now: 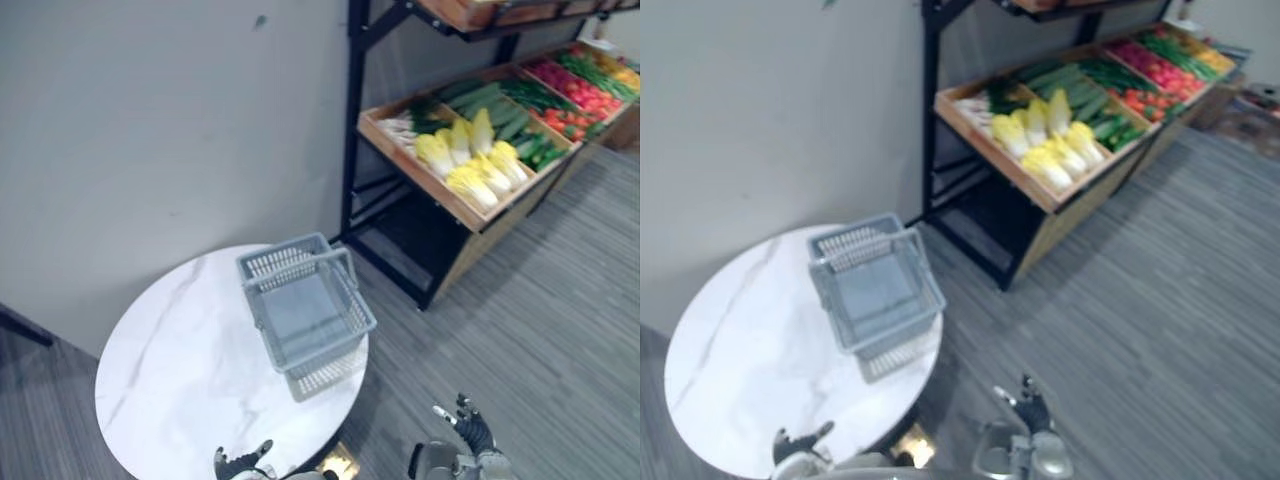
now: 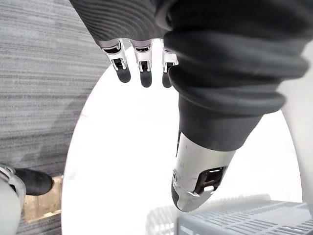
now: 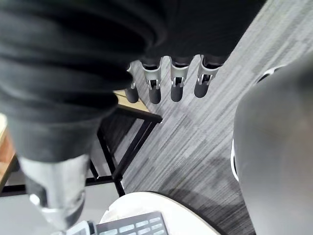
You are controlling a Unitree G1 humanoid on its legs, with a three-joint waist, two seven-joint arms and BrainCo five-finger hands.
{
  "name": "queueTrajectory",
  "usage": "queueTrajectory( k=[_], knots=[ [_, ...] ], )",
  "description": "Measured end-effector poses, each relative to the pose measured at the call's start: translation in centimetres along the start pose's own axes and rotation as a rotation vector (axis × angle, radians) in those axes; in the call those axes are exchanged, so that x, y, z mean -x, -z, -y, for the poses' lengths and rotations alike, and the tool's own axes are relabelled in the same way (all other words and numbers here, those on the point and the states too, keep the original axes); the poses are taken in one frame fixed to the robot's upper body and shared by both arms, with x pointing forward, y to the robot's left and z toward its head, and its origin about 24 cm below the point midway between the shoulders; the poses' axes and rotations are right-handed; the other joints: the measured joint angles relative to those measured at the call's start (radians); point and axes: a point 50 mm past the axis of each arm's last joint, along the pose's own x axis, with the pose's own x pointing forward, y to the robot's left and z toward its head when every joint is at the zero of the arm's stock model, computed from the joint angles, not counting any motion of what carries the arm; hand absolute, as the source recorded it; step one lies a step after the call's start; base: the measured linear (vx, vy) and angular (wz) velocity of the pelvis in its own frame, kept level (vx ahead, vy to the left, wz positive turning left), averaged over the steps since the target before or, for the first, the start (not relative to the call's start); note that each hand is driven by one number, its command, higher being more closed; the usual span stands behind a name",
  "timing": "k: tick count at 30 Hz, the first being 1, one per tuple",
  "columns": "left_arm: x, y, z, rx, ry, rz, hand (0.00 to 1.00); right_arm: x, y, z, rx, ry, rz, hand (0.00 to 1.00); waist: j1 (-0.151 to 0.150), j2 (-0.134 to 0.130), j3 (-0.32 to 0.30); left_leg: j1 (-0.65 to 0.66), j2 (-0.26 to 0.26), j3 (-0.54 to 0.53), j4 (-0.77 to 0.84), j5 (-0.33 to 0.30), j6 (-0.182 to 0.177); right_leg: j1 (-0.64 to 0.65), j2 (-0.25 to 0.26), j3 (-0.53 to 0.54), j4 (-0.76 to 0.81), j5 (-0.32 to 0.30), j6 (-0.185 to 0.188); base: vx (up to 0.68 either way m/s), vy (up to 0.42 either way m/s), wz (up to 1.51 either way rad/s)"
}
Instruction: Pick vegetable in the basket
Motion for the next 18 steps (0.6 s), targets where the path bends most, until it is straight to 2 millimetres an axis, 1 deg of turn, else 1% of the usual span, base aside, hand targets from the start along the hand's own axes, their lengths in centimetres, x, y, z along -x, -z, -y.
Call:
queueTrajectory(
  k=[1,2,3,4,5,6,7,8,9,10,11,12,13,14,15,16,18],
  knots=[
    [0.1,0.2,-0.1,0.000,0.000,-0.004,0.00,0.0,0.1,0.0,0.000,0.004,-0.007,0.00,0.001,0.002,-0.001,0.004,0.002,-0.019,0.000,-0.012,-0.019,0.007,0.025,0.060,-0.141,0.016,0.017,0.46,-0.188,0.62],
    [0.1,0.3,-0.1,-0.001,-0.002,-0.005,0.00,0.0,0.2,0.0,-0.001,0.006,-0.011,0.00,0.003,0.001,-0.003,0.008,0.003,-0.029,0.001,-0.019,-0.031,0.011,0.038,0.097,-0.222,0.031,0.029,0.33,-0.208,0.69],
    [0.1,0.3,-0.2,-0.001,-0.004,-0.004,0.00,0.0,0.4,0.0,-0.011,0.014,-0.022,0.00,0.006,-0.007,-0.008,0.022,0.000,-0.066,0.001,-0.036,-0.058,0.022,0.044,0.136,-0.328,0.113,0.032,0.27,-0.206,0.65],
    [0.1,0.3,-0.4,-0.002,-0.009,-0.004,0.00,0.1,0.6,0.0,-0.014,0.018,-0.033,0.00,0.007,-0.014,-0.015,0.026,-0.003,-0.084,0.002,-0.044,-0.069,0.030,0.036,0.132,-0.348,0.150,0.031,0.36,-0.321,0.88],
    [0.1,0.4,-0.9,0.001,-0.022,0.001,0.00,0.3,1.3,-0.2,-0.023,0.027,-0.061,0.00,0.009,-0.036,-0.032,0.036,-0.009,-0.121,0.002,-0.062,-0.092,0.070,0.026,0.103,-0.396,0.226,0.030,0.35,-0.385,0.85],
    [0.4,0.8,-0.5,0.008,-0.012,-0.012,0.00,0.2,1.3,0.5,-0.022,0.063,-0.068,0.00,0.013,0.000,-0.045,0.025,0.040,-0.134,0.021,-0.082,-0.107,0.100,0.055,0.054,-0.423,0.257,0.030,0.33,-0.383,0.94],
    [0.6,1.2,-0.2,0.012,-0.006,-0.020,0.00,0.2,1.3,0.9,-0.020,0.079,-0.070,0.00,0.012,0.014,-0.053,0.005,0.062,-0.123,0.030,-0.088,-0.115,0.112,0.070,0.029,-0.451,0.255,0.026,0.35,-0.401,0.89],
    [1.1,1.6,0.5,0.028,0.007,-0.036,0.00,0.2,1.4,1.8,-0.010,0.105,-0.073,0.00,0.013,0.054,-0.057,-0.004,0.100,-0.120,0.036,-0.092,-0.118,0.138,0.101,-0.012,-0.490,0.259,0.010,0.22,-0.236,0.69],
    [1.2,1.8,0.6,0.034,0.007,-0.047,0.00,0.2,1.3,2.1,-0.008,0.113,-0.071,0.00,0.014,0.069,-0.058,-0.007,0.116,-0.118,0.032,-0.092,-0.119,0.147,0.114,-0.033,-0.502,0.258,0.002,0.25,-0.270,0.69],
    [1.3,2.0,0.7,0.038,0.004,-0.055,0.00,0.1,1.2,2.2,-0.006,0.123,-0.071,0.00,0.014,0.080,-0.058,-0.018,0.140,-0.113,0.025,-0.081,-0.133,0.154,0.133,-0.058,-0.515,0.252,-0.010,0.15,-0.219,0.53],
    [1.3,2.1,0.6,0.039,0.000,-0.060,0.00,0.1,1.2,2.2,-0.006,0.134,-0.072,0.00,0.013,0.079,-0.057,-0.021,0.154,-0.088,0.007,-0.063,-0.140,0.160,0.149,-0.079,-0.527,0.248,-0.020,0.17,-0.253,0.46],
    [1.3,2.1,0.6,0.039,-0.001,-0.063,0.00,0.1,1.2,2.2,-0.010,0.140,-0.074,0.00,0.013,0.077,-0.056,-0.022,0.158,-0.074,-0.001,-0.055,-0.136,0.163,0.154,-0.087,-0.534,0.247,-0.025,0.11,-0.202,0.41],
    [1.2,2.0,0.5,0.038,-0.005,-0.057,0.00,0.2,1.5,2.5,-0.047,0.180,-0.085,0.00,0.008,0.071,-0.055,-0.033,0.170,-0.020,-0.003,-0.039,-0.136,0.165,0.154,-0.110,-0.539,0.242,-0.032,0.04,-0.110,0.39],
    [1.1,2.1,0.4,0.036,-0.009,-0.057,0.00,0.3,1.7,3.0,-0.085,0.224,-0.097,0.00,-0.001,0.068,-0.055,-0.038,0.171,0.030,-0.003,-0.028,-0.133,0.169,0.149,-0.121,-0.545,0.242,-0.032,0.02,-0.080,0.41],
    [1.1,2.1,0.4,0.033,-0.011,-0.058,0.00,0.4,2.0,3.2,-0.108,0.247,-0.108,0.00,-0.004,0.067,-0.054,-0.039,0.171,0.064,-0.004,-0.022,-0.131,0.176,0.146,-0.130,-0.553,0.242,-0.032,0.00,-0.034,0.41],
    [1.0,2.1,0.4,0.027,-0.013,-0.066,0.00,0.8,2.6,4.1,-0.159,0.323,-0.133,0.00,-0.006,0.067,-0.054,-0.039,0.167,0.105,-0.007,-0.015,-0.131,0.194,0.144,-0.143,-0.571,0.242,-0.032,-0.01,-0.007,0.29],
    [1.0,2.1,0.3,0.022,-0.022,-0.070,0.00,1.3,3.5,5.0,-0.192,0.388,-0.174,0.00,-0.004,0.065,-0.056,-0.033,0.165,0.108,-0.022,-0.014,-0.134,0.210,0.151,-0.144,-0.608,0.261,-0.029,-0.01,0.001,0.11]
  ],
)
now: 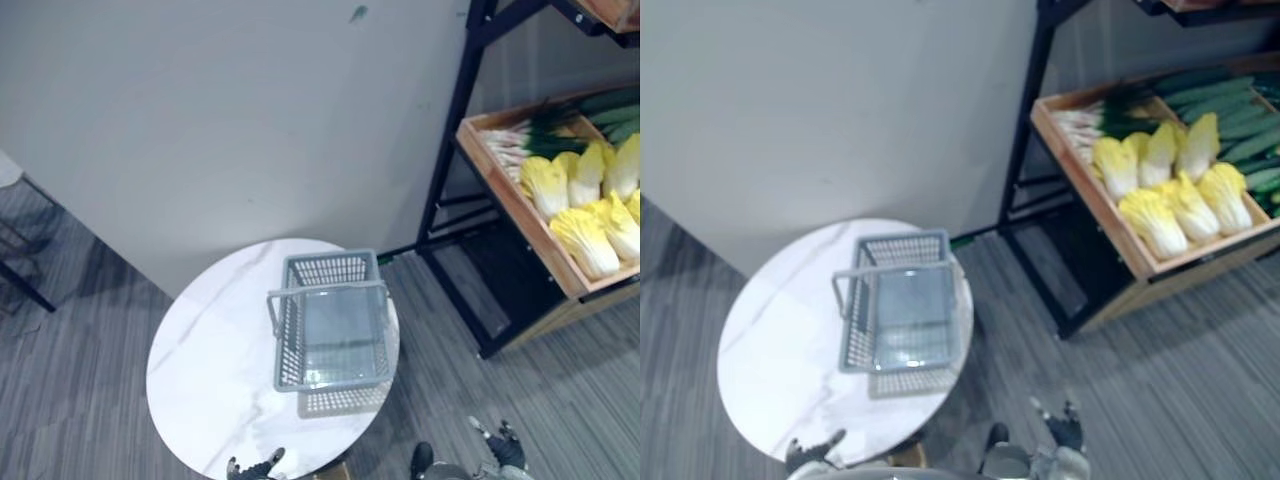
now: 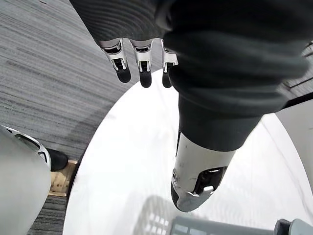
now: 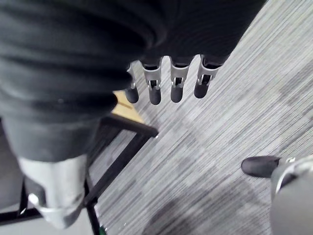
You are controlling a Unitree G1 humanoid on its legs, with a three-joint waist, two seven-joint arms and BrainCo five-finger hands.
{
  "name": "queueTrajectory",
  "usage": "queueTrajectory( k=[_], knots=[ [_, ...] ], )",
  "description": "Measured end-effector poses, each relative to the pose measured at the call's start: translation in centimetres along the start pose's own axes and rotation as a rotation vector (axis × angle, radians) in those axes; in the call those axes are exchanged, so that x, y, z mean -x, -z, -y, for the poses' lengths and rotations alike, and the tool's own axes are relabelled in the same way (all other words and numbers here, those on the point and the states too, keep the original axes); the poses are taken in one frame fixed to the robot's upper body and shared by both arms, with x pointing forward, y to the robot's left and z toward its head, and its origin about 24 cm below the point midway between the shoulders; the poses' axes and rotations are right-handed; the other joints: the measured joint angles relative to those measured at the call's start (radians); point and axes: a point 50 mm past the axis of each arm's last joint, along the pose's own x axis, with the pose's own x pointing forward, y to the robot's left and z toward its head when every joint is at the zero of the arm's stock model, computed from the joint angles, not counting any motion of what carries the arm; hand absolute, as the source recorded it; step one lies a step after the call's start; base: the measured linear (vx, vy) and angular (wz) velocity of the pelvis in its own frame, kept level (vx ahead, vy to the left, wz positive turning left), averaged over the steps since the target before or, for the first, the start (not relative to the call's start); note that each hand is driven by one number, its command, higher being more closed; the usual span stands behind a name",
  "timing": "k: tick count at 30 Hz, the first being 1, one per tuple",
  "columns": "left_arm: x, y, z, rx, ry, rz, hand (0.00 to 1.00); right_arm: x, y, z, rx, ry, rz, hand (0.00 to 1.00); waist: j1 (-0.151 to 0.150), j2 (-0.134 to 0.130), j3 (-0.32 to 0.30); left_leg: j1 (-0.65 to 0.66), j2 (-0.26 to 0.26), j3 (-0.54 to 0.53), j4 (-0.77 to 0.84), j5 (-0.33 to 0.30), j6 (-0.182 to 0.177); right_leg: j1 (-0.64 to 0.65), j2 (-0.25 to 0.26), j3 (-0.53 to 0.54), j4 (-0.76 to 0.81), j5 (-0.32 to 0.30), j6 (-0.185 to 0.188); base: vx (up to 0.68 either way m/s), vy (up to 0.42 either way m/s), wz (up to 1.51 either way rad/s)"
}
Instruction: Pick vegetable in the basket
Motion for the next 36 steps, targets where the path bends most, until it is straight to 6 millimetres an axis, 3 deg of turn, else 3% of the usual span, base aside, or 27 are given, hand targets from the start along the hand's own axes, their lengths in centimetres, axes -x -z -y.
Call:
queueTrajectory(
  k=[4,6,7,9,10,11,12,14,16,17,18,21,22,26,30,32,36],
  knots=[
    [-0.4,-0.3,-0.8,-0.016,-0.034,0.005,0.00,0.3,1.3,3.6,-0.024,0.170,-0.043,0.00,-0.001,-0.007,-0.003,0.002,-0.013,0.045,-0.029,0.000,0.000,0.002,0.003,0.025,-0.067,0.045,0.006,-0.01,0.030,-0.20],
    [-0.6,-0.1,-1.5,-0.033,-0.062,-0.009,0.00,0.0,-0.6,7.2,-0.055,0.288,0.035,0.00,-0.010,-0.010,-0.005,0.025,-0.021,0.078,-0.044,-0.001,0.000,0.000,0.002,0.056,-0.067,0.049,0.011,0.00,0.051,-0.40],
    [-0.6,0.0,-1.7,-0.041,-0.067,-0.008,0.00,-0.2,-1.6,8.1,-0.060,0.310,0.074,0.00,-0.014,-0.011,-0.005,0.033,-0.023,0.089,-0.050,-0.001,0.000,0.001,0.002,0.064,-0.067,0.050,0.013,0.00,0.048,-0.42],
    [-0.8,0.3,-2.5,-0.097,-0.078,-0.012,0.00,-0.6,-7.8,10.7,-0.042,0.347,0.304,0.00,-0.036,-0.016,-0.015,0.035,-0.030,0.122,-0.049,-0.009,0.003,-0.017,0.001,0.096,-0.065,0.057,0.016,-0.02,0.040,-0.42],
    [-0.9,0.4,-2.7,-0.106,-0.082,-0.015,0.00,-0.5,-9.7,11.0,-0.024,0.346,0.375,0.00,-0.039,-0.019,-0.018,0.034,-0.032,0.131,-0.048,-0.010,0.006,-0.025,0.002,0.107,-0.065,0.062,0.014,-0.03,0.033,-0.47],
    [-0.9,0.5,-3.1,-0.121,-0.089,-0.021,0.00,-0.1,-13.4,10.8,0.023,0.327,0.515,0.00,-0.049,-0.024,-0.021,0.033,-0.035,0.148,-0.049,-0.011,0.005,-0.036,0.002,0.121,-0.065,0.068,0.013,-0.03,0.021,-0.37],
    [-0.9,0.6,-3.1,-0.134,-0.086,-0.023,0.00,0.7,-16.3,10.3,0.067,0.298,0.637,0.00,-0.056,-0.027,-0.022,0.034,-0.036,0.153,-0.049,-0.011,0.005,-0.039,0.003,0.128,-0.064,0.070,0.014,-0.03,0.013,-0.29],
    [-1.1,0.4,-3.3,-0.159,-0.081,-0.015,0.00,2.1,-19.5,8.8,0.163,0.207,0.776,0.00,-0.055,-0.036,-0.028,0.034,-0.036,0.155,-0.049,-0.011,0.005,-0.046,0.005,0.137,-0.059,0.070,0.013,-0.03,-0.005,-0.11],
    [-1.2,0.3,-3.2,-0.175,-0.070,-0.010,0.00,3.2,-21.2,6.8,0.236,0.087,0.850,0.00,-0.054,-0.041,-0.030,0.034,-0.036,0.155,-0.048,-0.011,0.005,-0.049,0.005,0.138,-0.052,0.070,0.013,-0.04,-0.013,-0.01],
    [-1.3,0.2,-3.4,-0.189,-0.053,-0.009,0.00,4.4,-22.2,4.0,0.341,-0.070,0.904,0.00,-0.051,-0.050,-0.034,0.034,-0.035,0.151,-0.047,-0.011,0.005,-0.050,0.003,0.134,-0.044,0.070,0.013,-0.04,-0.009,0.05],
    [-1.3,0.1,-3.4,-0.194,-0.047,-0.008,0.00,4.8,-22.4,2.9,0.370,-0.129,0.920,0.00,-0.051,-0.053,-0.036,0.034,-0.036,0.149,-0.047,-0.011,0.005,-0.050,0.002,0.132,-0.043,0.070,0.013,-0.04,-0.004,0.06],
    [-1.4,0.0,-3.3,-0.206,-0.010,-0.009,0.00,7.3,-23.4,-3.8,0.554,-0.447,0.996,0.00,-0.045,-0.058,-0.039,0.033,-0.047,0.136,-0.045,-0.009,0.007,-0.048,-0.012,0.118,-0.035,0.070,0.014,-0.05,0.011,0.09],
    [-1.4,0.0,-3.2,-0.206,-0.004,-0.009,0.00,7.7,-23.4,-5.0,0.577,-0.502,1.005,0.00,-0.044,-0.058,-0.039,0.032,-0.050,0.130,-0.045,-0.009,0.007,-0.046,-0.016,0.115,-0.035,0.070,0.014,-0.05,0.021,0.20],
    [-1.5,-0.7,-2.4,-0.207,0.053,0.002,0.00,10.7,-23.7,-11.4,0.756,-0.775,1.091,0.00,0.008,-0.061,-0.039,0.028,-0.060,0.093,-0.040,-0.005,0.013,-0.029,-0.033,0.086,-0.036,0.073,0.018,-0.04,0.010,0.24],
    [-1.6,-0.8,-2.4,-0.212,0.080,-0.002,0.00,13.0,-23.9,-16.2,0.848,-0.957,1.148,0.00,0.035,-0.069,-0.039,0.015,-0.065,0.065,-0.040,0.003,0.025,-0.029,-0.038,0.060,-0.038,0.074,0.020,-0.02,-0.015,0.22],
    [-1.6,-0.9,-2.4,-0.212,0.083,-0.002,0.00,12.8,-23.5,-18.1,0.886,-0.993,1.113,0.00,0.057,-0.072,-0.039,0.015,-0.065,0.065,-0.039,0.003,0.025,-0.028,-0.038,0.060,-0.038,0.074,0.020,-0.01,-0.009,0.03],
    [-1.8,-1.0,-2.6,-0.214,0.076,0.000,0.00,12.6,-23.2,-20.4,0.921,-1.013,1.078,0.00,0.061,-0.083,-0.032,0.015,-0.067,0.060,-0.039,0.004,0.026,-0.026,-0.039,0.057,-0.038,0.075,0.021,0.00,-0.002,0.01]
  ],
)
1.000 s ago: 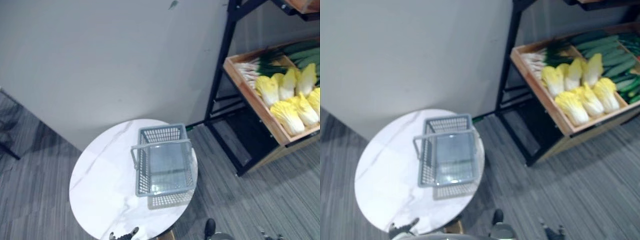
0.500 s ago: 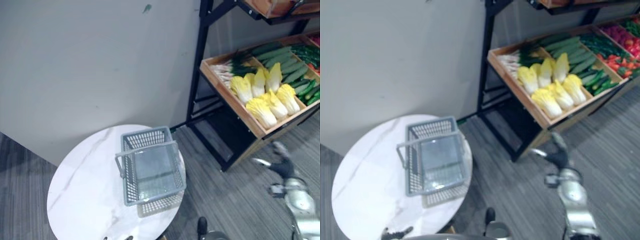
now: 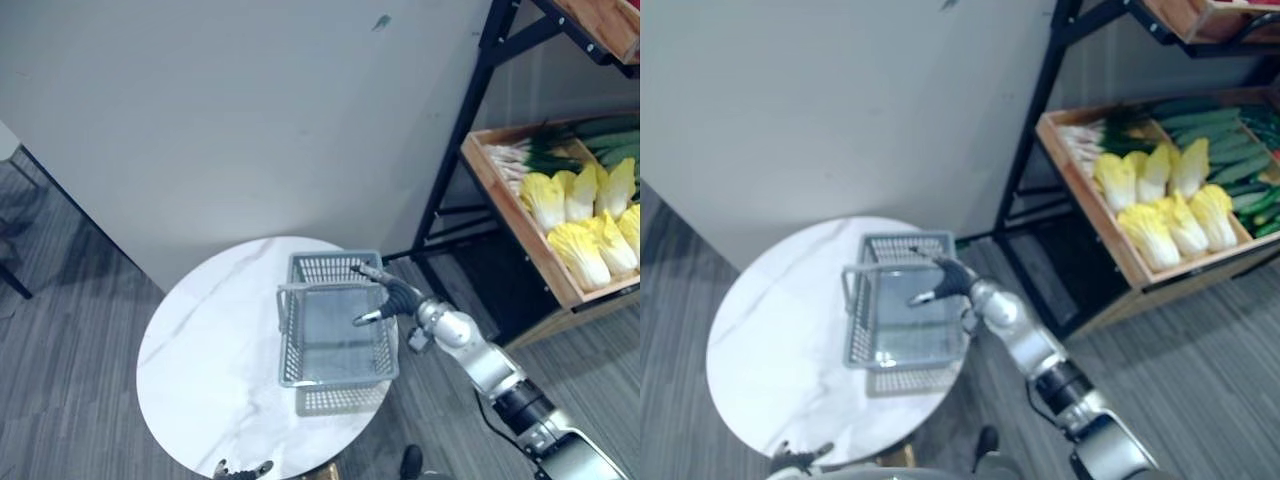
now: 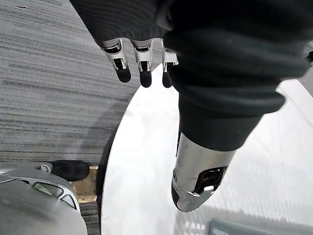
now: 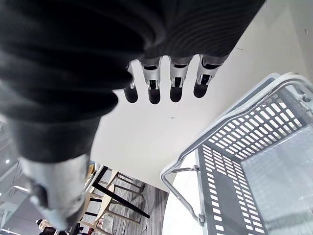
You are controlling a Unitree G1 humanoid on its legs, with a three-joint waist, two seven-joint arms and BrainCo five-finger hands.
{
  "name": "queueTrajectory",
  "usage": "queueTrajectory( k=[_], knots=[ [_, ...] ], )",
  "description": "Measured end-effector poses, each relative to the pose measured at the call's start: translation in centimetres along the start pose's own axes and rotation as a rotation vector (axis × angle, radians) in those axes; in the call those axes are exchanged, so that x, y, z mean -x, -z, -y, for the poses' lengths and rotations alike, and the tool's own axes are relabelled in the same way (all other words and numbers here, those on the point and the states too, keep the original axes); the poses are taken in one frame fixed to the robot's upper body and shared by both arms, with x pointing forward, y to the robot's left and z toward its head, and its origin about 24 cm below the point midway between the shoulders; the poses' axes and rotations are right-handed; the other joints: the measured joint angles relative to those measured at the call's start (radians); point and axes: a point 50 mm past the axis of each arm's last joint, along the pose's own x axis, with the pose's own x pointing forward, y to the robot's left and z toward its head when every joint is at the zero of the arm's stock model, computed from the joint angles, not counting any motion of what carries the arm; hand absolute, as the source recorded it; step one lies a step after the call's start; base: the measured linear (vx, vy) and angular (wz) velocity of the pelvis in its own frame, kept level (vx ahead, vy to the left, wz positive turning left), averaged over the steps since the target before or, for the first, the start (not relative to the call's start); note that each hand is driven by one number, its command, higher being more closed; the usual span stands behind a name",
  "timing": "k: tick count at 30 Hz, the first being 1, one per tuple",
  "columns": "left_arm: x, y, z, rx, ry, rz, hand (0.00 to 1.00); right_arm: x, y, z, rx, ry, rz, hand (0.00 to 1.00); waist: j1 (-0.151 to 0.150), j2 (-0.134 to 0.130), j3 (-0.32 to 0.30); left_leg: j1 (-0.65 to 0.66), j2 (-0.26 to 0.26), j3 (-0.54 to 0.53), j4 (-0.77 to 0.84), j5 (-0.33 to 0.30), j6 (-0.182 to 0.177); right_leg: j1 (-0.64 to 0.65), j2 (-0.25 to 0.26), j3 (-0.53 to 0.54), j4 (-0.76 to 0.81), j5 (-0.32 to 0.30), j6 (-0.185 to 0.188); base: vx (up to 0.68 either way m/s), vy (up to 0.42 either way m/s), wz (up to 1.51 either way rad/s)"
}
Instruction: Pick vegetable in the basket
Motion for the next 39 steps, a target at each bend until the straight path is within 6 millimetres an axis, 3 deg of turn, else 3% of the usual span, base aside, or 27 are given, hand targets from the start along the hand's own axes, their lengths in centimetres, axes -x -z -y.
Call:
queueTrajectory(
  k=[13,23,33,39],
  knots=[
    [-0.1,-0.7,-0.1,0.021,-0.008,0.029,0.00,-3.5,0.7,0.7,0.138,0.028,-0.120,0.00,0.023,-0.014,0.035,-0.011,-0.015,-0.047,0.002,0.006,0.009,0.022,-0.017,-0.045,-0.020,0.007,0.010,-0.01,-0.001,0.10],
    [0.0,-1.0,0.0,0.035,-0.025,0.040,0.00,-5.4,-1.9,2.6,0.612,0.195,-0.060,0.00,0.053,-0.013,0.078,-0.027,-0.025,-0.060,0.007,0.007,0.010,0.020,-0.024,-0.056,-0.027,0.012,0.013,0.00,-0.001,0.04],
    [-0.1,-1.1,-0.1,0.075,-0.019,0.042,0.00,-6.3,-2.7,-0.1,0.779,0.034,0.030,0.00,0.063,-0.022,0.097,-0.051,-0.032,-0.087,0.010,0.010,0.015,0.012,-0.036,-0.080,-0.027,0.012,0.013,-0.01,-0.003,0.09],
    [-0.1,-1.0,-0.1,0.075,-0.018,0.034,0.00,-6.9,-3.2,-1.3,0.833,-0.051,0.048,0.00,0.092,-0.034,0.118,-0.056,-0.032,-0.100,0.010,0.013,0.019,0.015,-0.040,-0.096,-0.026,0.012,0.013,-0.02,-0.010,0.07]
  ],
)
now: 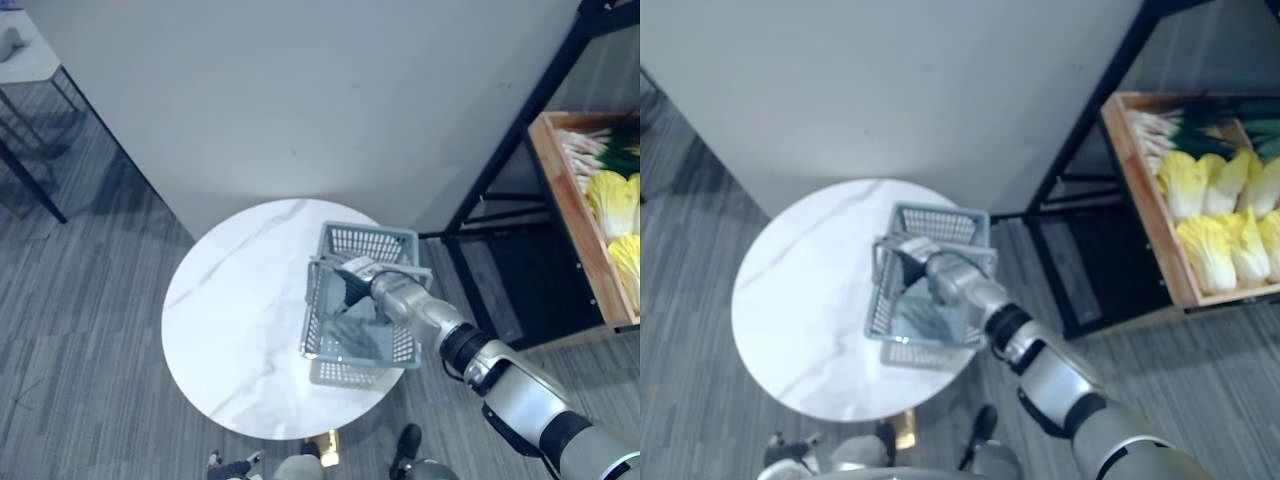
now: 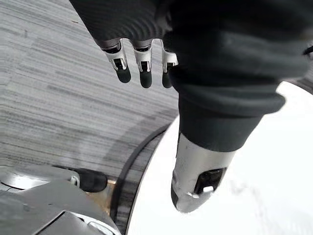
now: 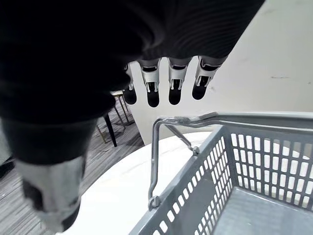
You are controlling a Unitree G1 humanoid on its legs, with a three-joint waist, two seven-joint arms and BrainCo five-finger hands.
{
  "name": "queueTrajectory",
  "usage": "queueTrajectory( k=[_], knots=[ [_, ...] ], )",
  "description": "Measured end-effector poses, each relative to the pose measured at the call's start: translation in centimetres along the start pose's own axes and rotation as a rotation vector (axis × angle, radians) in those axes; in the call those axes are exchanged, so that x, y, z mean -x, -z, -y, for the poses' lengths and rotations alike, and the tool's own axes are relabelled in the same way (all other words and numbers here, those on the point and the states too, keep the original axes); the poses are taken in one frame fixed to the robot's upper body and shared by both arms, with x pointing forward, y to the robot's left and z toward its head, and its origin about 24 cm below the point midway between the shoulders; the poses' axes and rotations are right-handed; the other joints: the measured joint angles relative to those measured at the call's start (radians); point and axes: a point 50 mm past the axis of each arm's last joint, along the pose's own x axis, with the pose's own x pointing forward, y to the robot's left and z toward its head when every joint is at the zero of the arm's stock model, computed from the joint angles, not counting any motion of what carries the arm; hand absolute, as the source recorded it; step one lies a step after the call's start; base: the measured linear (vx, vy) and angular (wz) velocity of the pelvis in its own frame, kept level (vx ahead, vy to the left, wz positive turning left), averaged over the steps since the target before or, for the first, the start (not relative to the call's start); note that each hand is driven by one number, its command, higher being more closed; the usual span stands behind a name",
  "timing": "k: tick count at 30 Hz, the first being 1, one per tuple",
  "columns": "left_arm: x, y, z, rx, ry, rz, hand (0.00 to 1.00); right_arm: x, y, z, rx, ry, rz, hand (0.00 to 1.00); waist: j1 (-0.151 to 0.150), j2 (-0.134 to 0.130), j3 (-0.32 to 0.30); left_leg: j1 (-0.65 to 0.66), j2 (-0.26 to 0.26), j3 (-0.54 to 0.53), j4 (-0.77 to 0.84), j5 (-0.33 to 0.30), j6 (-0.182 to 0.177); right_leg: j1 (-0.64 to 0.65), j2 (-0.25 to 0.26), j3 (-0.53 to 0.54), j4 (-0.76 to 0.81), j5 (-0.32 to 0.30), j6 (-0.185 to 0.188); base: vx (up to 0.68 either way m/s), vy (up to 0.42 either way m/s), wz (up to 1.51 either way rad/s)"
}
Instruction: Pick vegetable in the basket
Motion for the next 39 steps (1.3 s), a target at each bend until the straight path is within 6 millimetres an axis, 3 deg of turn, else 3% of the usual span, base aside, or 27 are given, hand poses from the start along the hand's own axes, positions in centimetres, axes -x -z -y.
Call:
queueTrajectory(
  k=[4,9,13,18,20,23,28,34,39],
  knots=[
    [0.0,-0.2,0.1,0.019,0.002,0.008,0.00,-0.3,0.6,-0.1,0.010,-0.028,-0.022,0.00,0.017,-0.006,0.012,-0.013,-0.004,-0.008,0.001,0.004,0.006,-0.004,-0.006,-0.014,0.002,0.000,0.000,-0.02,-0.004,0.11],
    [-0.1,-0.6,0.2,0.004,0.011,0.027,0.00,-1.1,1.9,2.7,0.078,0.026,-0.071,0.00,0.020,-0.011,0.035,-0.034,-0.003,-0.023,0.018,0.004,0.007,-0.012,-0.012,-0.018,0.012,0.000,0.000,-0.03,-0.006,0.08],
    [-0.3,-1.5,0.7,-0.009,0.030,0.048,0.00,-1.1,3.4,4.5,0.086,0.085,-0.138,0.00,0.043,-0.016,0.047,-0.062,0.001,-0.030,0.039,0.004,0.007,-0.028,-0.012,-0.021,0.019,0.000,0.000,-0.02,-0.014,0.09],
    [-0.4,-1.7,0.7,-0.003,0.031,0.049,0.00,-0.6,4.6,8.3,0.072,0.259,-0.205,0.00,0.041,-0.023,0.056,-0.084,0.002,-0.031,0.053,0.003,0.007,-0.047,-0.015,-0.020,0.027,0.000,0.000,-0.02,-0.003,0.01],
    [-0.4,-1.7,0.8,-0.005,0.032,0.045,0.00,-0.5,3.7,10.3,0.072,0.348,-0.164,0.00,0.037,-0.023,0.056,-0.085,0.003,-0.022,0.053,0.003,0.007,-0.057,-0.015,-0.008,0.034,0.000,0.000,-0.02,0.005,-0.13],
    [-0.4,-1.7,0.7,-0.006,0.031,0.040,0.00,-0.3,2.3,11.5,0.046,0.411,-0.104,0.00,0.030,-0.023,0.056,-0.083,0.005,-0.013,0.054,0.001,0.007,-0.059,-0.012,-0.001,0.034,0.000,0.000,-0.01,-0.003,-0.09],
    [-0.4,-1.5,0.6,-0.006,0.034,0.027,0.00,-0.1,1.2,10.2,-0.036,0.347,-0.052,0.00,0.016,-0.023,0.056,-0.083,0.007,-0.010,0.053,0.001,0.008,-0.060,-0.010,0.002,0.034,0.000,0.000,0.00,0.001,-0.01],
    [-0.4,-1.5,0.5,-0.009,0.047,0.028,0.00,-0.1,1.5,8.4,-0.081,0.266,-0.068,0.00,0.015,-0.023,0.056,-0.079,0.008,-0.003,0.053,0.001,0.008,-0.061,-0.008,0.009,0.034,0.000,0.000,0.00,0.001,-0.02],
    [-0.4,-1.6,0.6,-0.008,0.054,0.035,0.00,-0.2,3.3,6.9,-0.147,0.218,-0.170,0.00,0.021,-0.024,0.056,-0.079,0.008,-0.003,0.053,0.001,0.008,-0.060,-0.008,0.010,0.034,0.000,0.000,0.00,0.000,0.00]
  ],
)
